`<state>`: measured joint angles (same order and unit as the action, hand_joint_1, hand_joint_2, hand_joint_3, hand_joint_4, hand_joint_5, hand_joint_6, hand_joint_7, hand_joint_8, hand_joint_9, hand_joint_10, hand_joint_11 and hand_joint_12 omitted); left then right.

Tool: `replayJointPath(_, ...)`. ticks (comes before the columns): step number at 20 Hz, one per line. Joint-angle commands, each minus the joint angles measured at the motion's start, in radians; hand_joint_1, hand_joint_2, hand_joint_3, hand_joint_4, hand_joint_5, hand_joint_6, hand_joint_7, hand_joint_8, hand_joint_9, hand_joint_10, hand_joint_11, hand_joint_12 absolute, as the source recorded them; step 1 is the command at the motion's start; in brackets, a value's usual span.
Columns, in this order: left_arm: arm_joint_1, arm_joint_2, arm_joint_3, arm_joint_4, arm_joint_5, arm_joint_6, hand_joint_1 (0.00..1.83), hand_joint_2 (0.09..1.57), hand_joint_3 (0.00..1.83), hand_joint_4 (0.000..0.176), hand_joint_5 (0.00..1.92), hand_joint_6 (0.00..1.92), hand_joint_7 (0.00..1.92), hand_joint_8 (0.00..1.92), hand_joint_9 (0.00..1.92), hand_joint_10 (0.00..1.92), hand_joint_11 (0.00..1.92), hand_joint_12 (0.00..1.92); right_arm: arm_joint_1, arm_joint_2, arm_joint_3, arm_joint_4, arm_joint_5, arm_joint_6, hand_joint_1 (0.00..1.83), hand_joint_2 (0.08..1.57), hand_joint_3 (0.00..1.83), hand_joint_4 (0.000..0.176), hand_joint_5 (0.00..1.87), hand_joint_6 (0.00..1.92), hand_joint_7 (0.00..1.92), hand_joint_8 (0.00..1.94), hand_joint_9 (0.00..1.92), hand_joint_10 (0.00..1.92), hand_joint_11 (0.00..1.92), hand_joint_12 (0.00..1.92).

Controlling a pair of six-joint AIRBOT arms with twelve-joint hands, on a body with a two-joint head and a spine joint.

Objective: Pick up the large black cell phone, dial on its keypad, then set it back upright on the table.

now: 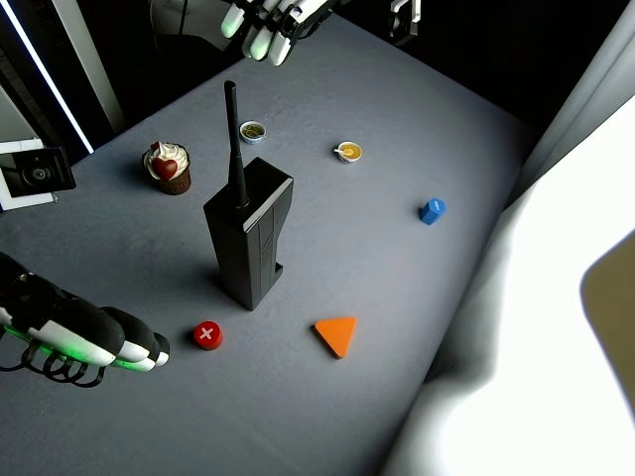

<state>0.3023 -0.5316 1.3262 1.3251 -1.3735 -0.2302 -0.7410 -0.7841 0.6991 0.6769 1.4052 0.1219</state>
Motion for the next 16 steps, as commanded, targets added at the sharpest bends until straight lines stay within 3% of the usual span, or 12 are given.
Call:
replayJointPath(1,-0.018,0.006,-0.008,-0.101,-0.054,-0.003,0.47,0.98,0.01,0.0,0.12,0.01,0.09,0.0,0.08,0.01,0.0,0.31,0.005,0.009,0.002,-0.039,0.115,0.012,0.92,0.93,0.01,0.0,0.0,0.0,0.0,0.0,0.0,0.0,0.0,0.0)
replayJointPath(5,-0.016,0.006,-0.011,-0.098,-0.056,-0.005,0.46,0.98,0.0,0.0,0.13,0.0,0.11,0.0,0.1,0.0,0.0,0.38,0.005,0.009,0.003,-0.04,0.115,0.012,1.04,0.93,0.01,0.0,0.0,0.0,0.0,0.0,0.0,0.0,0.0,0.0)
replayJointPath(9,-0.015,0.008,-0.016,-0.086,-0.058,-0.019,0.43,1.0,0.0,0.0,0.1,0.0,0.09,0.0,0.07,0.0,0.0,0.26,0.004,0.008,0.004,-0.042,0.115,0.012,1.07,0.94,0.01,0.0,0.0,0.0,0.0,0.0,0.0,0.0,0.0,0.0)
replayJointPath(13,-0.013,0.001,-0.02,-0.067,-0.062,-0.033,0.49,0.97,0.0,0.0,0.12,0.0,0.12,0.0,0.11,0.0,0.0,0.29,0.003,0.003,0.006,-0.055,0.115,0.012,1.16,0.94,0.01,0.0,0.0,0.0,0.0,0.0,0.0,0.0,0.02,0.01)
replayJointPath(16,-0.023,-0.005,-0.022,-0.007,-0.048,-0.061,0.5,0.98,0.0,0.0,0.11,0.0,0.1,0.0,0.09,0.0,0.0,0.27,0.003,0.003,0.006,-0.059,0.115,0.012,1.15,0.94,0.0,0.0,0.0,0.0,0.0,0.0,0.0,0.0,0.02,0.01)
